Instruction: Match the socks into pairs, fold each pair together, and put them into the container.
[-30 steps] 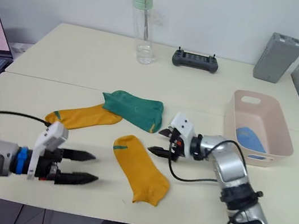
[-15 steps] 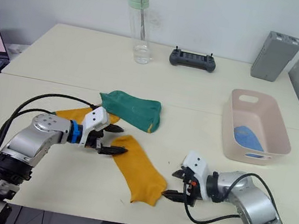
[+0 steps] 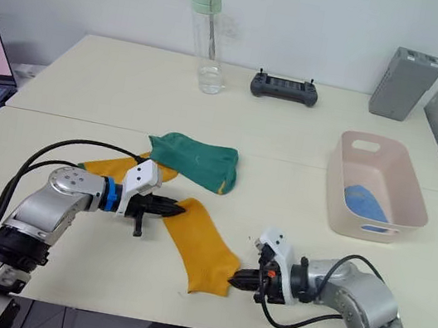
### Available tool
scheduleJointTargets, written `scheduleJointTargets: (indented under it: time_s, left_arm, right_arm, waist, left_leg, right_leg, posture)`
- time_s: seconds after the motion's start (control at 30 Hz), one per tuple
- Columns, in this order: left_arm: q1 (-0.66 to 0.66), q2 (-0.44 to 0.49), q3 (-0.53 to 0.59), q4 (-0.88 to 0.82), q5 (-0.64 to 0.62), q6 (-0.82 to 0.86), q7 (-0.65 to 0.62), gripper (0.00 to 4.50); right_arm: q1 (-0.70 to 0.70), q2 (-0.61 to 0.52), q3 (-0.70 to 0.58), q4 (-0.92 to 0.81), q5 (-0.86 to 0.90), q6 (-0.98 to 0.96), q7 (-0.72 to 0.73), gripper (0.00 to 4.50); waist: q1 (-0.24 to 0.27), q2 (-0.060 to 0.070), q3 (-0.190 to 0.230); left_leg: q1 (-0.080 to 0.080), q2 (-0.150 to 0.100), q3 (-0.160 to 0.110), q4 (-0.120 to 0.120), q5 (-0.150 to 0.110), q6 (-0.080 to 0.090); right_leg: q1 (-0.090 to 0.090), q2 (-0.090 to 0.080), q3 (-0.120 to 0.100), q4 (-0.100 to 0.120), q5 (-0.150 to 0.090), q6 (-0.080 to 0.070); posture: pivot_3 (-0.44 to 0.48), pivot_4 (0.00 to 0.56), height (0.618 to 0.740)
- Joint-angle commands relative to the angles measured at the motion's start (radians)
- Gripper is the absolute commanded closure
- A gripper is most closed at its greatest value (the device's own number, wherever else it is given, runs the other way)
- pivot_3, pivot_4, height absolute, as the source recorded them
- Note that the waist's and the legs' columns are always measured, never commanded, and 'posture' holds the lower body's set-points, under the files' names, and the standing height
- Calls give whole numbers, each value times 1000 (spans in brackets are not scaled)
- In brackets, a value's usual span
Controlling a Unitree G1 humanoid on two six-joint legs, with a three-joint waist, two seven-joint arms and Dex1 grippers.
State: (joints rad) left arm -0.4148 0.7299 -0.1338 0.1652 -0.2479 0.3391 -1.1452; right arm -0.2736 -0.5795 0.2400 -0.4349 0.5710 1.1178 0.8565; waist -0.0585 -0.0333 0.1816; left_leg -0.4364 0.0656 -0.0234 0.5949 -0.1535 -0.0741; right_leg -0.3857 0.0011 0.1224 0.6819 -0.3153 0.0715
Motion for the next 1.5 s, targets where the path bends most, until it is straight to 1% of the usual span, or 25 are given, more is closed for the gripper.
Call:
scheduleJointTargets:
  time_s: [0.03, 0.13, 0.23, 0.33, 0.4, 0.47, 0.5, 0.57, 0.6, 0.73, 0.83, 0.93, 1.03, 1.17, 1.23, 1.33, 1.4, 1.5]
  left_arm:
    - [61, 21, 58, -136, -60, 107, 22, 4433]
    - [126, -3, 123, -259, -124, 236, 108, 4433]
    - [224, -54, 186, -391, -159, 344, 245, 4433]
    - [291, -138, 262, -514, -233, 453, 371, 4433]
    - [323, -213, 310, -592, -266, 490, 473, 4433]
    - [365, -270, 337, -658, -290, 505, 537, 4433]
    - [395, -281, 336, -683, -296, 502, 548, 4475]
    - [440, -286, 332, -708, -293, 490, 558, 4041]
    - [452, -286, 336, -710, -303, 495, 560, 3866]
    - [476, -252, 384, -697, -343, 506, 549, 2639]
    - [476, -150, 430, -657, -376, 512, 467, 1724]
    - [425, -80, 428, -578, -379, 477, 406, 1719]
    - [332, -35, 348, -476, -340, 435, 338, 1719]
    - [230, -39, 267, -376, -298, 390, 309, 1719]
    - [202, -34, 227, -336, -270, 370, 293, 1719]
    - [204, -11, 159, -301, -226, 325, 236, 2276]
    - [212, -4, 146, -299, -219, 308, 215, 2937]
    - [213, -7, 149, -292, -211, 301, 215, 3897]
  right_arm:
    - [-66, -47, -61, 65, 2, -62, 41, 4500]
    - [-125, -109, -32, 158, -44, -145, 100, 4500]
    - [-188, -132, 2, 257, -90, -215, 148, 4500]
    - [-232, -119, 10, 303, -94, -227, 170, 4500]
    - [-242, -126, 23, 307, -96, -229, 190, 4500]
    - [-230, -128, 22, 301, -92, -232, 197, 4500]
    - [-221, -125, 17, 302, -103, -247, 183, 4301]
    - [-205, -121, -2, 301, -112, -258, 162, 3857]
    - [-199, -123, -15, 297, -109, -257, 157, 3557]
    - [-145, -145, -81, 245, -83, -226, 136, 2155]
    - [-85, -138, -142, 181, -60, -194, 83, 1093]
    - [-58, -83, -175, 154, -50, -153, -7, 83]
    - [-17, -22, -172, 120, -59, -134, -83, 83]
    - [8, 22, -162, 76, -48, -98, -126, 83]
    - [7, 35, -150, 74, -55, -95, -142, 83]
    - [8, 55, -130, 82, -78, -117, -170, 627]
    - [12, 48, -124, 74, -76, -119, -164, 1369]
    - [18, 45, -127, 66, -64, -113, -162, 2430]
  waist:
    - [-2, 0, 0]
    - [-1, 0, 0]
    - [0, 0, 0]
    - [0, 0, 0]
    - [1, 0, 0]
    - [3, 0, 0]
    - [3, 0, 0]
    - [2, 0, 0]
    - [2, 0, 0]
    - [3, 0, 0]
    - [2, -1, 0]
    - [1, -1, 0]
    - [2, -1, 0]
    - [2, -2, -1]
    - [1, -2, -1]
    - [-5, -2, -1]
    - [-6, -2, -1]
    - [-3, -2, -1]
  left_leg:
    - [0, 0, 0, 0, 0, 0]
    - [0, 0, 0, 0, 0, 0]
    - [0, 0, 0, 0, 0, 0]
    - [0, 0, 0, 0, 0, 0]
    - [0, 0, -1, 0, 0, 0]
    - [0, 0, -1, 1, 0, 0]
    - [0, 0, -2, 1, 0, 0]
    - [1, -1, -1, 2, 0, 0]
    - [1, -1, -1, 2, 0, 0]
    - [1, -1, -1, 4, 0, 0]
    - [2, -1, -1, 4, 0, 0]
    - [2, -1, 0, 4, 0, 0]
    - [2, -1, 0, 5, 0, 0]
    - [2, -1, 1, 5, 0, 0]
    - [1, -1, 1, 4, 0, 0]
    - [2, -1, 0, 2, 0, 0]
    - [2, 0, 0, 0, 0, 0]
    - [1, 0, 0, -1, 0, 0]
  right_leg:
    - [0, 0, 0, 0, 0, 0]
    - [0, 0, -1, 0, 0, 0]
    - [0, -1, 0, 0, 0, 0]
    - [0, -1, 0, -1, 0, 0]
    - [0, -1, -1, 0, 0, 0]
    - [1, -1, -1, 0, 0, 0]
    - [2, -1, -1, 0, 0, 0]
    - [2, -1, -1, 0, 1, 0]
    - [3, -1, -1, -1, 1, 0]
    - [3, -1, -1, -1, 1, 1]
    - [4, -1, -1, -1, 1, 1]
    - [3, -2, 0, -1, -1, -2]
    - [2, -1, 1, -1, -1, -3]
    - [3, -2, 1, -1, -1, -2]
    - [3, -2, 1, -2, 2, 2]
    - [2, -1, 1, -1, 1, 2]
    - [1, 0, 1, -1, 1, 1]
    - [1, 0, 0, -1, 0, -1]
  posture:
    - [0, 150, 740]
    - [0, 150, 740]
    - [0, 150, 740]
    - [0, 150, 740]
    - [0, 150, 740]
    - [0, 150, 740]
    - [0, 150, 740]
    - [0, 150, 740]
    - [0, 150, 740]
    - [0, 150, 740]
    - [0, 150, 740]
    - [0, 150, 740]
    - [0, 150, 740]
    - [0, 150, 740]
    - [0, 150, 740]
    - [0, 150, 740]
    - [0, 150, 740]
    - [0, 150, 740]
